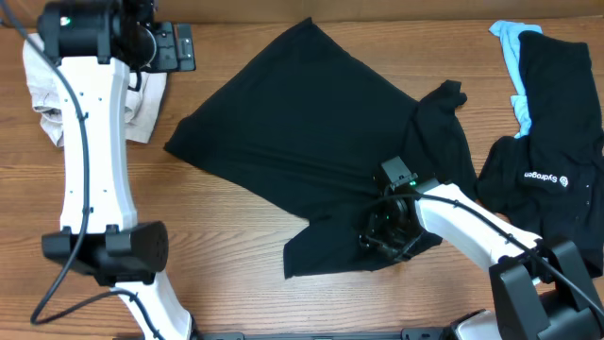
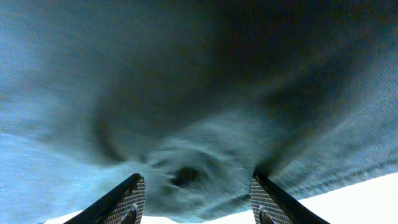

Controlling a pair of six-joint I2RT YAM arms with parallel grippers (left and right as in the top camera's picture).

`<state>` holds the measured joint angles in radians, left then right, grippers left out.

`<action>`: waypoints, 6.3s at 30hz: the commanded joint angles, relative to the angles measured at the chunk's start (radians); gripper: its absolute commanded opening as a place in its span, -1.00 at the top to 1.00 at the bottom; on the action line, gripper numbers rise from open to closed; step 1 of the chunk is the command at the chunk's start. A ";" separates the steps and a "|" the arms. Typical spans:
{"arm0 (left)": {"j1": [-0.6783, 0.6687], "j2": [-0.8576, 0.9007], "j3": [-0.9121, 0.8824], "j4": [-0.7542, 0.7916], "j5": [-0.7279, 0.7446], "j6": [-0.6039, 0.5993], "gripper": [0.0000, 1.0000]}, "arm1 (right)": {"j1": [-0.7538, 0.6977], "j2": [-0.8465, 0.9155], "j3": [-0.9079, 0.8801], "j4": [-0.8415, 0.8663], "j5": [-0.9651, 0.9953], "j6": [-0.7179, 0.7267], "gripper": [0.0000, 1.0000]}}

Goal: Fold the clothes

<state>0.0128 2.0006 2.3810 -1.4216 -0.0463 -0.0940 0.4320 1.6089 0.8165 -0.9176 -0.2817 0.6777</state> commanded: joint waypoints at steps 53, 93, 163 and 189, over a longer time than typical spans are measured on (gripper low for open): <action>-0.317 0.648 -0.006 0.266 -0.097 0.229 -1.00 | -0.270 -0.402 0.323 -0.259 0.127 -0.214 -0.55; -0.065 0.549 -0.267 -0.092 -0.093 -0.083 -1.00 | -0.271 0.383 0.491 0.788 0.172 -0.473 -0.43; -0.066 0.099 -0.160 0.218 -0.117 0.013 -0.99 | -0.577 0.462 0.650 0.796 0.108 -0.398 0.16; -0.067 0.099 -0.161 0.224 -0.117 0.012 -1.00 | -0.547 0.701 0.651 1.148 0.079 -0.445 0.33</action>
<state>-0.0628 2.0995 2.2131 -1.2030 -0.1547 -0.0982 -0.1226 2.2959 1.4612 0.2195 -0.1902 0.2401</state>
